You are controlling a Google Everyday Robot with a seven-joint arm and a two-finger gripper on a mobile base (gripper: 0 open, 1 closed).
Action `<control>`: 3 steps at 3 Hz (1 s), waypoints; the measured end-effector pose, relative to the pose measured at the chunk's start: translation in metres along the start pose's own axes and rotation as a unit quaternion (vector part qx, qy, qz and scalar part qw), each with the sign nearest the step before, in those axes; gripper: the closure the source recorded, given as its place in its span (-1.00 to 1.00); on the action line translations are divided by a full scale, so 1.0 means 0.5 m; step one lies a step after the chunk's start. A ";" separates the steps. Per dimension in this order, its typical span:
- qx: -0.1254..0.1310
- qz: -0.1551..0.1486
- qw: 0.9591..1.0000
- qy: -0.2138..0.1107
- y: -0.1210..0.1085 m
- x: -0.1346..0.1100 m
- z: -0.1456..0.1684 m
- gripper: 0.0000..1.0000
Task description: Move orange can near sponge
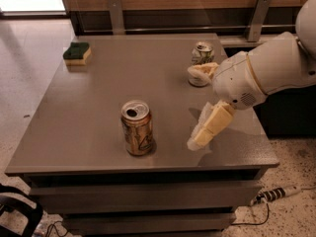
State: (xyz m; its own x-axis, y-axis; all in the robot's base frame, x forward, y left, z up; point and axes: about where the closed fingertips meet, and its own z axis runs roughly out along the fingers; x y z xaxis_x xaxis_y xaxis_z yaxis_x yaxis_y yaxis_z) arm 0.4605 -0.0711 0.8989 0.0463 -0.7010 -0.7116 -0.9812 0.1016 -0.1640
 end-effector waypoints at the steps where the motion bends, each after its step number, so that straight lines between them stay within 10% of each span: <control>1: -0.026 0.002 0.998 -0.055 0.009 -0.010 0.040 -1.00; 3: -0.054 -0.012 0.980 -0.189 0.020 -0.051 0.081 -1.00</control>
Offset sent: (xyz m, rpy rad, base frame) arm -0.0028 0.0479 -0.0116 0.4657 0.0080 0.1910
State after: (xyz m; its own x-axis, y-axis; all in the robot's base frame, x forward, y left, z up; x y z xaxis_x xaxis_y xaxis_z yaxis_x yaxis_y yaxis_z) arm 0.4569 -0.0236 0.8875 0.1153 -0.3889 -0.9141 -0.9922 -0.0007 -0.1248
